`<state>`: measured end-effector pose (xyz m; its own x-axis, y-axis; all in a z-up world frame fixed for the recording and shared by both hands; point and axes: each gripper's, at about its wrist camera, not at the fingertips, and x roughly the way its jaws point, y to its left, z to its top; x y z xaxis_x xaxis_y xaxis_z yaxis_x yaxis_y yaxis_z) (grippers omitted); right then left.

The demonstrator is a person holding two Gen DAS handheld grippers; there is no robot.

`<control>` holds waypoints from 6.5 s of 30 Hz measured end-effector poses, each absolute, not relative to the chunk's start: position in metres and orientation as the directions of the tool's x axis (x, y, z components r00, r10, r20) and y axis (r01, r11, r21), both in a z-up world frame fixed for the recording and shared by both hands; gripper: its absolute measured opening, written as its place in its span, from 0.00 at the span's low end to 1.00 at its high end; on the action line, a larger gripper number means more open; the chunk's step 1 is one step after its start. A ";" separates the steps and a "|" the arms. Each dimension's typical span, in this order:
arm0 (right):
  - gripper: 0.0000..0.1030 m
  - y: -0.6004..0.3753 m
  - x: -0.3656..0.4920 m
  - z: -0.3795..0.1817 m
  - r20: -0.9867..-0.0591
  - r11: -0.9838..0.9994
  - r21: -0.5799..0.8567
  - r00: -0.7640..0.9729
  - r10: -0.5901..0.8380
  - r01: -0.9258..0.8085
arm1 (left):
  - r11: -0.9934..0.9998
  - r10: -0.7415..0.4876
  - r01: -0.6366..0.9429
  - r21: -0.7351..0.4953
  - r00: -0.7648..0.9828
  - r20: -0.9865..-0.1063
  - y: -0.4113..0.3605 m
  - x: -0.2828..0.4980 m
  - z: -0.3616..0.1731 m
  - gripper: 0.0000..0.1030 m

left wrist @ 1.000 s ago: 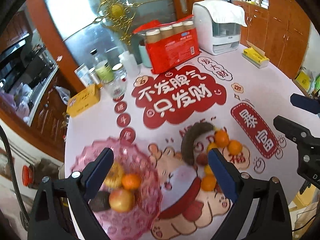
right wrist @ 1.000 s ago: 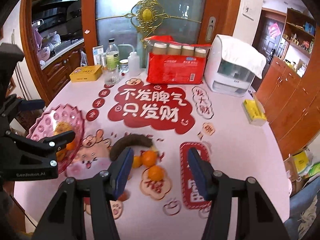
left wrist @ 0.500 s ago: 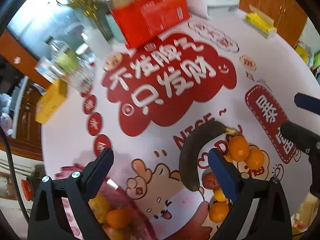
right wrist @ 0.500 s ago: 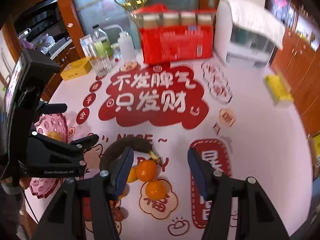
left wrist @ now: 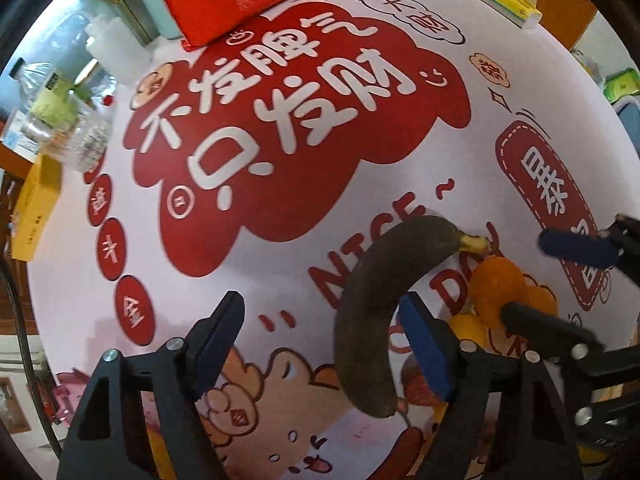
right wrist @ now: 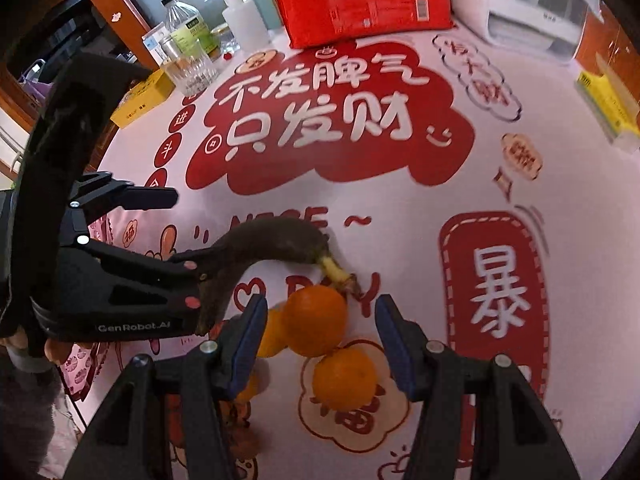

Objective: Organize fruits
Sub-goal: 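Grasp the dark banana with the left tool while the right tool grasps an orange, then carry the banana in the left tool while the right tool carries the orange over the pink bowl, then open the left tool to drop the banana while the right tool releases the orange into the bowl, then withdraw both open tools from the bowl toward the remaining oranges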

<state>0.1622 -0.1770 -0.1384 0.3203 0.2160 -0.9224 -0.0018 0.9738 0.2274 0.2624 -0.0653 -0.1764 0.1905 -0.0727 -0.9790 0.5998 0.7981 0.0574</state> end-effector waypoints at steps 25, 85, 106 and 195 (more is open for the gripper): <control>0.41 -0.172 0.172 -0.165 -0.917 0.959 0.282 0.287 0.278 -0.031 | 0.758 -0.103 0.653 -0.008 0.108 -0.989 -0.085 0.262 -0.209 0.52; 0.38 -0.071 0.053 -0.016 -0.802 0.937 0.228 0.494 0.336 -0.266 | 0.952 -0.122 0.304 0.031 0.471 -0.873 0.090 0.082 -0.027 0.30; 0.38 0.076 0.075 -0.031 -0.804 0.912 0.240 0.459 0.379 -0.333 | 0.988 0.022 0.118 0.097 0.521 -0.853 0.270 0.100 -0.028 0.31; 0.47 0.086 0.069 -0.031 -0.756 0.931 0.164 0.565 0.330 -0.325 | 0.984 0.060 0.118 0.135 0.495 -0.867 0.239 0.101 -0.064 0.89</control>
<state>0.0692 0.0856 -0.0312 0.5648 0.3300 -0.7564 -0.3247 0.9315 0.1640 0.1006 0.2390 -0.0644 0.4951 0.0600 -0.8668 0.1178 0.9838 0.1353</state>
